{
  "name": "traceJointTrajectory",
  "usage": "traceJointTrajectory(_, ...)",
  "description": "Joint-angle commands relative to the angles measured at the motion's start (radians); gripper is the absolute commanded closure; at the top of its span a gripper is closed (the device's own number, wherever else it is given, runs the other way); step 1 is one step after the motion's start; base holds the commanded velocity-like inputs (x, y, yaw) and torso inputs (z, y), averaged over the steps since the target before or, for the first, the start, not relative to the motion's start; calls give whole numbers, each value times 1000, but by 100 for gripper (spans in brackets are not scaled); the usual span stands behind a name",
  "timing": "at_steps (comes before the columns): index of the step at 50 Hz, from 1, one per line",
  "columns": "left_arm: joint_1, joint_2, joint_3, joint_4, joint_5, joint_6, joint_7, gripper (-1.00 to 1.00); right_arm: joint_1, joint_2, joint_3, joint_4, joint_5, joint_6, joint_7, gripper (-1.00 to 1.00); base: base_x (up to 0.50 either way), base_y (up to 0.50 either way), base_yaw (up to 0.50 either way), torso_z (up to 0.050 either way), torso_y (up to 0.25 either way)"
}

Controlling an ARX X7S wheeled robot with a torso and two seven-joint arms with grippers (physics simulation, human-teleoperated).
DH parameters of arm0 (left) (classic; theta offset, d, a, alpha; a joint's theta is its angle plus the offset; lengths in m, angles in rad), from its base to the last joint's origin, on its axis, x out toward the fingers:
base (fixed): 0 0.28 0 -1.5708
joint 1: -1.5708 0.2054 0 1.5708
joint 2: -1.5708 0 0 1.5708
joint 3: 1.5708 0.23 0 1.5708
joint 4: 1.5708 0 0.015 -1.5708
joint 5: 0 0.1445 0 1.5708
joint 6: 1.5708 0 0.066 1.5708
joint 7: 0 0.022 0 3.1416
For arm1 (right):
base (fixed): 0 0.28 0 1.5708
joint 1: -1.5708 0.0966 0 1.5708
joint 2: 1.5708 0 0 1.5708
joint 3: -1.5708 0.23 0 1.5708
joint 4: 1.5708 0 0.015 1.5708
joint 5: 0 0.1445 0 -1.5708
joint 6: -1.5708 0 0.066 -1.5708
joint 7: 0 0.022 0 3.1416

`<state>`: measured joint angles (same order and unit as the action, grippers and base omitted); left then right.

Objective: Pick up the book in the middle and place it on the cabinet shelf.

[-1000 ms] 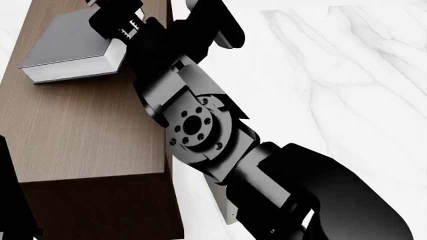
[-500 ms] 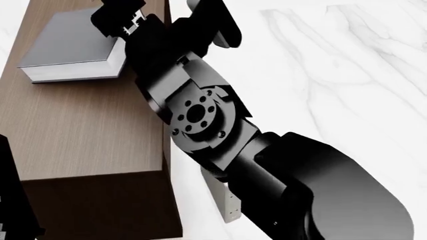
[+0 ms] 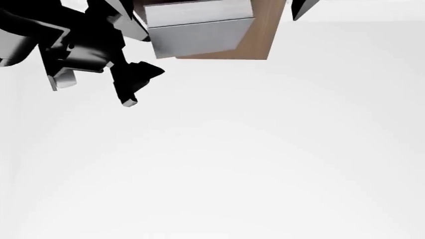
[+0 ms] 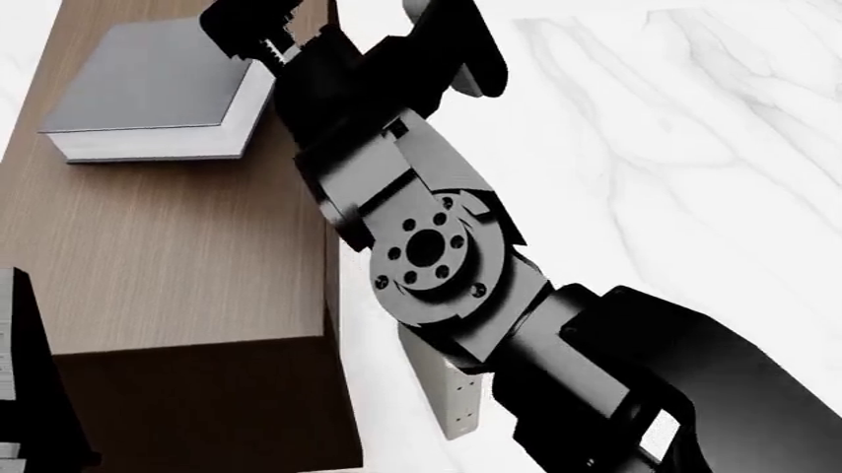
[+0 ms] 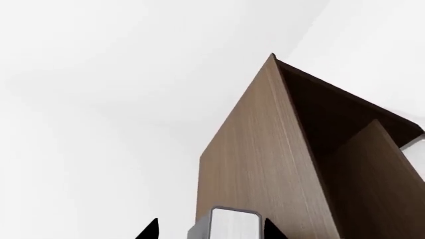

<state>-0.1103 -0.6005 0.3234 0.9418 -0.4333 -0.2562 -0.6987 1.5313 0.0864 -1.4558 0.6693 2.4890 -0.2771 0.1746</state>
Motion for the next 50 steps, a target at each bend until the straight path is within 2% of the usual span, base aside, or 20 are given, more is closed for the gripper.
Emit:
traceJointTrajectory(1,-4,1,8,-5,4,3,0,-100,-52,118,-64,28,85,-67,134,-100,0,0,0,0,-10)
traceJointTrajectory(19,6,-11,2,0,4,7,-10,-100,-92,220,-28,-134,64,-169,156,-100,0,0,0,0,0)
traceJointTrajectory(25,-1,-15,8,14,10,-8,-18,-100,-104,305,-4,-284,31,-251,170,-100,0,0,0,0,0)
traceJointTrajectory(29,-23,-10,14,29,13,-42,-36,-100,-81,403,2,-465,-54,-351,204,-100,0,0,0,0,0)
traceJointTrajectory(30,-55,-7,-1,52,-21,-78,-57,-100,-65,453,22,-556,-77,-390,226,-100,0,0,0,0,0)
traceJointTrajectory(32,-110,-12,-6,86,-51,-139,-79,-100,-47,484,21,-610,-108,-416,254,-100,0,0,0,0,0)
traceJointTrajectory(35,-311,-38,-8,102,-185,-252,-145,-100,-15,537,43,-699,-139,-447,282,-100,0,0,0,0,0)
traceJointTrajectory(37,-456,-28,-16,84,-267,-328,-156,-100,12,557,48,-715,-152,-441,293,-100,0,0,0,0,0)
traceJointTrajectory(38,-558,-15,-14,44,-303,-373,-145,-100,33,568,50,-713,-153,-431,307,-100,0,0,0,0,0)
traceJointTrajectory(41,-673,26,-26,-60,-355,-383,-105,-100,61,577,51,-701,-154,-408,317,-100,0,0,0,0,0)
traceJointTrajectory(42,-777,47,-10,-142,-342,-405,-76,-100,80,582,52,-695,-154,-394,323,-100,0,0,0,0,0)
traceJointTrajectory(45,-888,86,-4,-230,-350,-415,-39,-100,113,589,51,-691,-165,-374,338,-100,0,0,0,0,0)
traceJointTrajectory(46,-980,109,11,-294,-357,-447,-18,-100,142,593,43,-685,-178,-354,348,-100,0,0,0,0,0)
traceJointTrajectory(50,-1118,157,24,-406,-344,-444,31,-100,188,600,41,-672,-189,-321,365,-100,0,0,0,0,0)
